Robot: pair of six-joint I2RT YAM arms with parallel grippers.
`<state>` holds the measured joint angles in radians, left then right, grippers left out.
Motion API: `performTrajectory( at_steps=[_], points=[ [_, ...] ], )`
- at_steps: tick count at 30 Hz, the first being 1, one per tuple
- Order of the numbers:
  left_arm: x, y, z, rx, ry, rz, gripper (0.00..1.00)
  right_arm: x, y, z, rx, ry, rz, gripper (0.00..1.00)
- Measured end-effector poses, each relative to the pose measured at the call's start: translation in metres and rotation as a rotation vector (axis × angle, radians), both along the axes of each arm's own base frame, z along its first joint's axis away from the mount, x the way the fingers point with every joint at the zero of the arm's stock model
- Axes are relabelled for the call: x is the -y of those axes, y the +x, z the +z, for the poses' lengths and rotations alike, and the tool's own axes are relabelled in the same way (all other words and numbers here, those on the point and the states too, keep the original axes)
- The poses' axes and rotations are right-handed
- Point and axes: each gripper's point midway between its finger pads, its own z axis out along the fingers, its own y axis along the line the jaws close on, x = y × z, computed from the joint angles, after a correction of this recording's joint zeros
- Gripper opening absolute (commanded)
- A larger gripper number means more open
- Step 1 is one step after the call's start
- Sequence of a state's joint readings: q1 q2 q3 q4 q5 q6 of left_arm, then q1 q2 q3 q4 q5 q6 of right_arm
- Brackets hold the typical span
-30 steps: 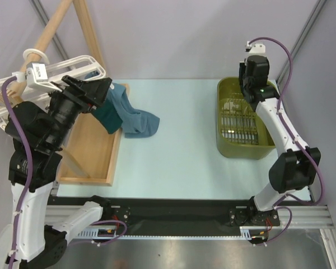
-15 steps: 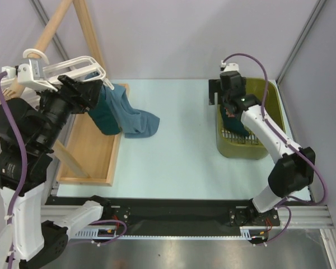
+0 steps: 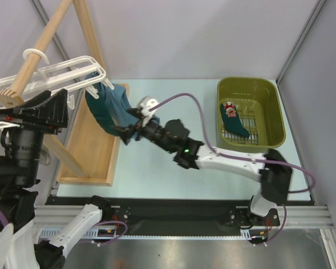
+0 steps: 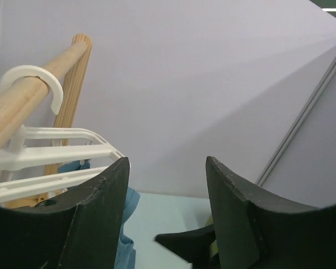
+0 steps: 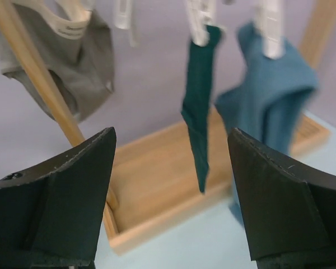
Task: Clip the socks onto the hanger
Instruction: Place the sock in the bin, then open the clamp at the hanger.
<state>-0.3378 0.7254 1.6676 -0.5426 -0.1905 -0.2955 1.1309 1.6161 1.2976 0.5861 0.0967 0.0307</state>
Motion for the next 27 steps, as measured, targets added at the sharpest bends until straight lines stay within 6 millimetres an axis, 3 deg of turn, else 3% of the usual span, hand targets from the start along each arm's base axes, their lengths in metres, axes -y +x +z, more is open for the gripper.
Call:
performTrajectory(
  at_steps=[4, 10, 17, 22, 27],
  points=[
    [-0.001, 0.002, 0.002, 0.006, -0.022, 0.007, 0.61, -0.065, -0.010, -0.002, 0.107, 0.024, 0.034, 0.89],
    [-0.001, 0.005, -0.007, -0.013, -0.022, 0.010, 0.61, -0.119, -0.003, -0.004, 0.218, 0.057, -0.001, 0.91],
    [-0.005, -0.001, -0.017, -0.017, -0.022, 0.020, 0.62, -0.145, 0.022, 0.019, 0.326, 0.132, -0.074, 0.90],
    [-0.009, -0.003, -0.017, -0.011, -0.020, 0.039, 0.64, -0.151, 0.036, 0.031, 0.362, 0.177, -0.107, 0.87],
    [-0.013, -0.004, -0.017, -0.010, -0.013, 0.057, 0.64, -0.150, 0.050, 0.032, 0.367, 0.190, -0.131, 0.81]
  ],
)
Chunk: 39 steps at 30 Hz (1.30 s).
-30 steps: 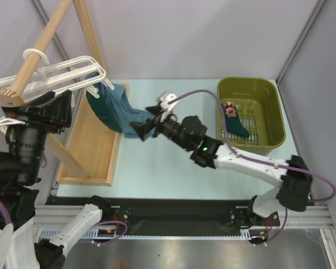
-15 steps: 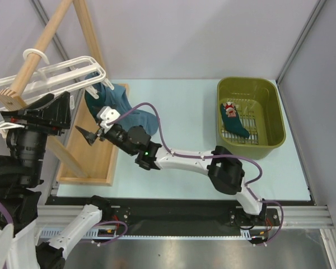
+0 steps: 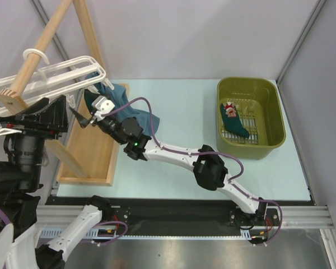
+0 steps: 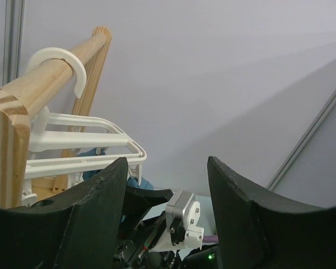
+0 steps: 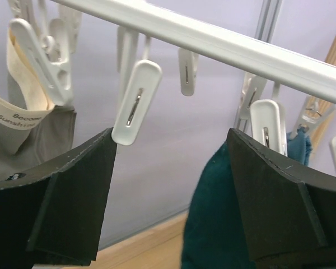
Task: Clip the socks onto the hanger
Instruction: Open the clamp at the hanger.
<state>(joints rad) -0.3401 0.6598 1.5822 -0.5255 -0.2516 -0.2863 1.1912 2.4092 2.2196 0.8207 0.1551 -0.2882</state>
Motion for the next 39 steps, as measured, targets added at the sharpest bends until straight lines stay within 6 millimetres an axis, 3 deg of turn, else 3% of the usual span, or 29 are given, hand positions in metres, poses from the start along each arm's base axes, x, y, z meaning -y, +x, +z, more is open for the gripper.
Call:
performTrajectory(
  at_steps=[10, 18, 23, 25, 29, 30, 38, 39],
  points=[
    [0.000, 0.001, -0.002, -0.006, 0.000, 0.003, 0.64, 0.004, 0.014, 0.007, 0.000, 0.023, 0.001, 0.72],
    [0.000, 0.001, -0.003, -0.005, -0.001, 0.003, 0.64, 0.001, 0.005, 0.017, 0.007, 0.042, 0.031, 0.47],
    [0.000, 0.001, -0.003, -0.007, -0.002, 0.001, 0.64, -0.002, 0.004, 0.015, -0.001, 0.034, 0.044, 0.42],
    [0.000, 0.002, -0.004, -0.010, -0.005, 0.000, 0.64, -0.002, 0.004, 0.014, -0.003, 0.033, 0.046, 0.34],
    [0.002, 0.003, -0.008, -0.028, -0.018, -0.007, 0.64, -0.002, 0.003, 0.013, -0.008, 0.034, 0.052, 0.29],
    [0.002, 0.004, -0.009, -0.033, -0.019, -0.008, 0.64, -0.003, 0.004, 0.012, -0.009, 0.033, 0.054, 0.23],
    [0.011, 0.023, -0.025, -0.120, -0.029, -0.021, 0.64, -0.005, -0.001, -0.004, -0.033, 0.009, 0.092, 0.13],
    [0.012, 0.026, -0.027, -0.130, -0.030, -0.022, 0.64, -0.004, -0.003, -0.003, -0.037, 0.005, 0.095, 0.05]
  ],
)
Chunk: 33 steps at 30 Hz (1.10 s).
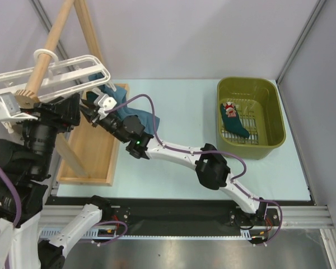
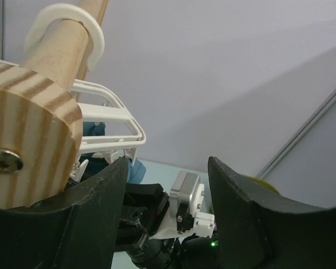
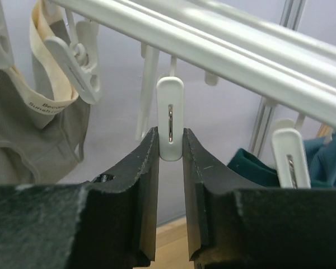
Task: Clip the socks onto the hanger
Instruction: Open the clamp at the hanger.
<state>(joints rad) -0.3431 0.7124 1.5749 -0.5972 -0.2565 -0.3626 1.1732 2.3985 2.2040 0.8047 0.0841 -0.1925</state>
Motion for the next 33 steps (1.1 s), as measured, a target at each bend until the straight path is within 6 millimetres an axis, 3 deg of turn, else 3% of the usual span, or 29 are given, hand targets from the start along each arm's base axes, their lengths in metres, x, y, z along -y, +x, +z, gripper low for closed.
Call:
performTrajectory(
  at_steps=[3, 14, 22, 26, 33],
  points=[
    [0.004, 0.010, -0.006, -0.033, -0.005, -0.003, 0.64, 0.006, -0.001, 0.004, -0.014, -0.009, 0.009, 0.00],
    [0.016, 0.035, -0.029, -0.109, -0.072, -0.020, 0.65, 0.025, 0.002, 0.030, -0.084, -0.109, 0.113, 0.00],
    [0.021, 0.065, -0.057, -0.206, -0.119, 0.022, 0.64, 0.036, 0.017, 0.026, -0.185, -0.236, 0.218, 0.00],
    [0.017, 0.069, -0.062, -0.241, -0.144, 0.058, 0.62, 0.046, 0.018, 0.028, -0.237, -0.278, 0.296, 0.00],
    [0.013, 0.068, -0.064, -0.283, -0.202, 0.087, 0.61, 0.056, 0.002, 0.033, -0.265, -0.321, 0.406, 0.00]
  ],
)
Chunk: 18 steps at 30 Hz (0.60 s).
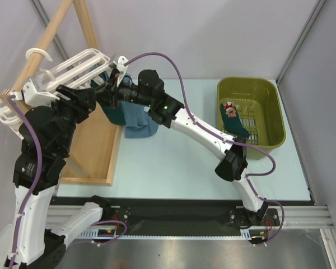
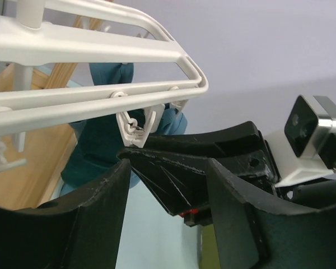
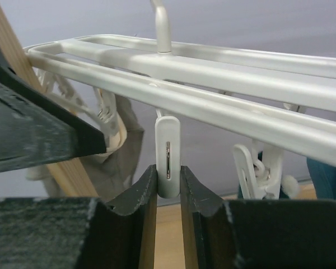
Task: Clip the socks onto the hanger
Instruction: Open the clamp at the hanger.
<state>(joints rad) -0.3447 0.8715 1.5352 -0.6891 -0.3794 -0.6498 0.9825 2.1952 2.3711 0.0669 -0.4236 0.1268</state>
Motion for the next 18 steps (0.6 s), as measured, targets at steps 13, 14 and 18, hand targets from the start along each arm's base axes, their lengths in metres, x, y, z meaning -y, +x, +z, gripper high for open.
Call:
performTrajectory(
  at_steps=[13, 14, 18],
  points=[
    [-0.010, 0.012, -0.020, -0.155, -0.056, 0.099, 0.57, -0.001, -0.014, 0.003, -0.030, 0.002, 0.060, 0.00],
    [-0.011, 0.013, -0.020, -0.161, -0.053, 0.106, 0.52, -0.001, -0.013, 0.002, -0.035, -0.001, 0.059, 0.00],
    [-0.014, 0.015, -0.024, -0.174, -0.050, 0.127, 0.47, 0.001, -0.011, 0.000, -0.049, -0.006, 0.065, 0.00]
  ],
)
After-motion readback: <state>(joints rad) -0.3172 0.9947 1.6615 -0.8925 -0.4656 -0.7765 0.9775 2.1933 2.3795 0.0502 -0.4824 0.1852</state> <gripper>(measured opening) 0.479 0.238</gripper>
